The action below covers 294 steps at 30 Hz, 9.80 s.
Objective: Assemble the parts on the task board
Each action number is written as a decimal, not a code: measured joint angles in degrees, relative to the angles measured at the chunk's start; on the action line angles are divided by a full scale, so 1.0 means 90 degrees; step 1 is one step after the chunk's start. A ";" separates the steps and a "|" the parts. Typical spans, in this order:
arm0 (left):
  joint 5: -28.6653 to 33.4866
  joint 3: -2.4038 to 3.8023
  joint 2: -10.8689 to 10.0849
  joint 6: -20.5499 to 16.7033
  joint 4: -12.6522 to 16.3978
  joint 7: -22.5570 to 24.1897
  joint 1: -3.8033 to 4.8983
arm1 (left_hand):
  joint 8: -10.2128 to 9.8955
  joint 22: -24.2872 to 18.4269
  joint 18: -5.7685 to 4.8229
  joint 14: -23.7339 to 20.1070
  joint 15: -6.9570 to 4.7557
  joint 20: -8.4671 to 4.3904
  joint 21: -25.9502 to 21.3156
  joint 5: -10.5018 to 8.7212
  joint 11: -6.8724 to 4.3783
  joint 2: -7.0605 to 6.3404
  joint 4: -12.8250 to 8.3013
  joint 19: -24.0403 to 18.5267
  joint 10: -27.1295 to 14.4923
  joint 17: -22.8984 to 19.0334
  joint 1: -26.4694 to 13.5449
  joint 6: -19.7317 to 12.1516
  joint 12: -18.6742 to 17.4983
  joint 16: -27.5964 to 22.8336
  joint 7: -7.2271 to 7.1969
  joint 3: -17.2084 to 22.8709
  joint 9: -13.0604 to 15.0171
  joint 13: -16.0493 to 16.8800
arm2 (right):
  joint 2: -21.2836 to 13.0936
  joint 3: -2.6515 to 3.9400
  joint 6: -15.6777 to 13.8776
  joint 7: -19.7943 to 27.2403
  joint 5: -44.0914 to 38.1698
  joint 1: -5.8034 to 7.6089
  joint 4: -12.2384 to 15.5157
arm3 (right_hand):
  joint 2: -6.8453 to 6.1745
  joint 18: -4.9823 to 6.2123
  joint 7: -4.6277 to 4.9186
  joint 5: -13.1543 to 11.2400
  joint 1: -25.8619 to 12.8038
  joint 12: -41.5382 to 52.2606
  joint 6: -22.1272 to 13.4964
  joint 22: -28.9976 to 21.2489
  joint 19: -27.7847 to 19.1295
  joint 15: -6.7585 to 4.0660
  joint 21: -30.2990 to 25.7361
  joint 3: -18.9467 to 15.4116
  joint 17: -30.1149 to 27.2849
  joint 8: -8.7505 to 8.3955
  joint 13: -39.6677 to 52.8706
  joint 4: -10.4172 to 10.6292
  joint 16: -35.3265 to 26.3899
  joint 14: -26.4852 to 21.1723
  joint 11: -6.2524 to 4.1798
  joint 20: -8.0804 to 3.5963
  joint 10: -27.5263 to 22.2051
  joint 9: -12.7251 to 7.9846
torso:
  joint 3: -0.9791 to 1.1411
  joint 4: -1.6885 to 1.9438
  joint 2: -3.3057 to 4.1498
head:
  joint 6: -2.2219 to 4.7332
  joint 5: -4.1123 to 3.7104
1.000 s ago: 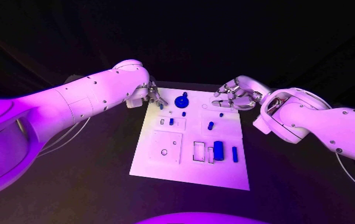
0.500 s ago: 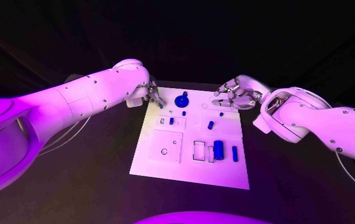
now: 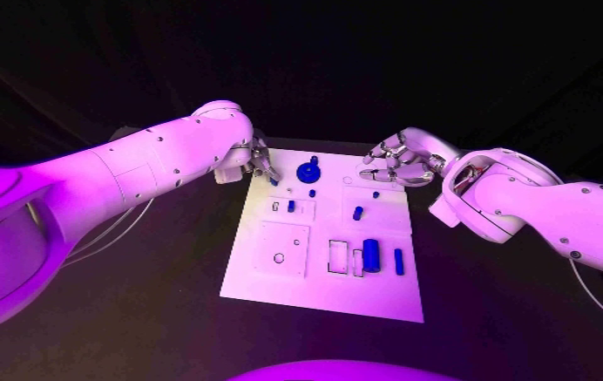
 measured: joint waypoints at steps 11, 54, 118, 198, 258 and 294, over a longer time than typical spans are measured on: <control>0.0368 -0.0001 -0.0382 -0.0163 0.0435 0.0049 -0.0001 | 0.0116 0.0030 -0.0001 0.0000 0.0000 0.0000 0.0000 0.0023 0.0036 -0.0767 -0.0054 0.0000 0.0101 -0.0001 -0.0456 0.0046 -0.0071 0.0000 0.0071 0.1439 -0.0065 -0.0078 | -0.0026 0.0000 0.0000 0.0001 0.0001 0.0000 0.0000 | 0.0000 0.0000 0.0000 0.0000 0.0000 0.0000 0.0000 -0.0002 0.0000 0.0000 0.0000 0.0000 -0.0001 0.0000 0.0003 0.0000 -0.0008 0.0000 0.0000 0.0000 0.0000 -0.0001 | 0.0003 0.0007 -0.0009 | 0.0015 0.0029; -0.0252 0.0002 -0.1424 -0.1269 0.2464 0.0083 -0.0486 | 0.0555 0.0114 0.0000 -0.0023 -0.0069 -0.0046 0.0093 0.0962 -0.0114 -0.1271 -0.0422 0.0093 0.0572 -0.0002 -0.1371 0.0161 0.0358 0.0000 0.0001 0.2424 0.0207 0.0423 | -0.0067 -0.0001 -0.0004 0.0006 0.0017 -0.0004 0.0002 | 0.0000 0.0000 0.0000 0.0026 0.0000 0.0000 0.0000 -0.0015 0.0000 0.0000 0.0000 -0.0019 -0.0002 0.0025 -0.0001 -0.0019 -0.0008 0.0000 0.0000 0.0000 0.0000 0.0001 | 0.0020 0.0037 -0.0025 | -0.0107 0.0078; -0.0748 -0.0002 -0.1369 -0.1191 0.2629 -0.0259 -0.0501 | 0.0703 0.0111 0.0000 -0.0024 -0.0113 -0.0046 0.0119 0.1049 -0.0160 -0.1343 -0.0586 0.0092 0.0687 0.0000 -0.1543 0.0184 0.0482 0.0000 -0.0022 0.2692 0.0342 0.0578 | -0.0096 -0.0001 -0.0019 0.0002 0.0018 -0.0007 0.0031 | 0.0000 0.0000 0.0000 0.0025 0.0000 0.0000 0.0000 -0.0014 0.0000 0.0000 0.0000 -0.0026 -0.0001 0.0025 0.0000 -0.0026 -0.0043 0.0000 0.0000 0.0000 0.0000 0.0001 | 0.0019 0.0042 -0.0031 | -0.0126 0.0066; -0.0862 0.0002 -0.1304 -0.0958 0.2556 -0.0292 -0.0553 | 0.1073 0.0112 0.0001 -0.0012 -0.0219 -0.0091 0.0143 0.0973 -0.0297 -0.1470 -0.1017 0.0138 0.0867 0.0002 -0.2224 0.0147 0.0505 0.0000 -0.0151 0.2957 0.0692 0.0560 | -0.0079 -0.0001 -0.0013 0.0005 0.0022 -0.0008 0.0019 | 0.0000 0.0000 0.0000 0.0025 0.0000 0.0000 0.0000 -0.0014 0.0000 0.0000 -0.0024 -0.0044 0.0002 0.0050 0.0007 -0.0008 -0.0043 0.0000 0.0000 0.0000 0.0000 0.0002 | 0.0025 0.0030 -0.0027 | -0.0165 0.0060; -0.0742 -0.0001 -0.1297 -0.0976 0.2474 -0.0476 -0.0557 | 0.1050 0.0114 0.0001 -0.0012 -0.0217 -0.0114 0.0143 0.0954 -0.0344 -0.1301 0.0115 0.0160 0.0959 -0.0002 -0.2524 0.0504 0.0765 0.0000 -0.0364 0.0283 0.0677 0.0877 | -0.0103 -0.0001 -0.0014 -0.0004 0.0024 -0.0008 0.0028 | 0.0076 0.0000 0.0000 0.0025 -0.0076 0.0000 0.0000 -0.0040 0.0000 0.0000 -0.0092 -0.0149 -0.0002 0.0075 0.0002 0.0098 -0.0068 0.0000 0.0000 0.0000 0.0000 0.0002 | 0.0023 0.0035 -0.0029 | -0.0157 0.0034; -0.0553 -0.0057 -0.1223 -0.3581 0.2615 0.2555 -0.0627 | -0.0372 -0.3499 0.0549 -0.0818 0.0363 0.0362 -0.2837 0.0955 0.0442 -0.1497 -0.0453 -0.2073 -0.1582 -0.0983 0.0105 -0.0750 -0.2476 -0.1882 0.0412 0.0524 -0.0554 -0.2307 | -0.0096 -0.0001 -0.0017 -0.0003 0.0025 -0.0008 0.0006 | 0.0076 0.0000 -0.0023 0.0359 -0.0076 0.0000 -0.0023 -0.0040 0.0000 -0.0023 -0.0114 -0.0194 0.0002 0.0102 -0.0019 0.0106 -0.0092 -0.0024 0.0000 0.0000 0.0000 0.0006 | 0.0021 0.0038 -0.0026 | -0.0037 -0.0090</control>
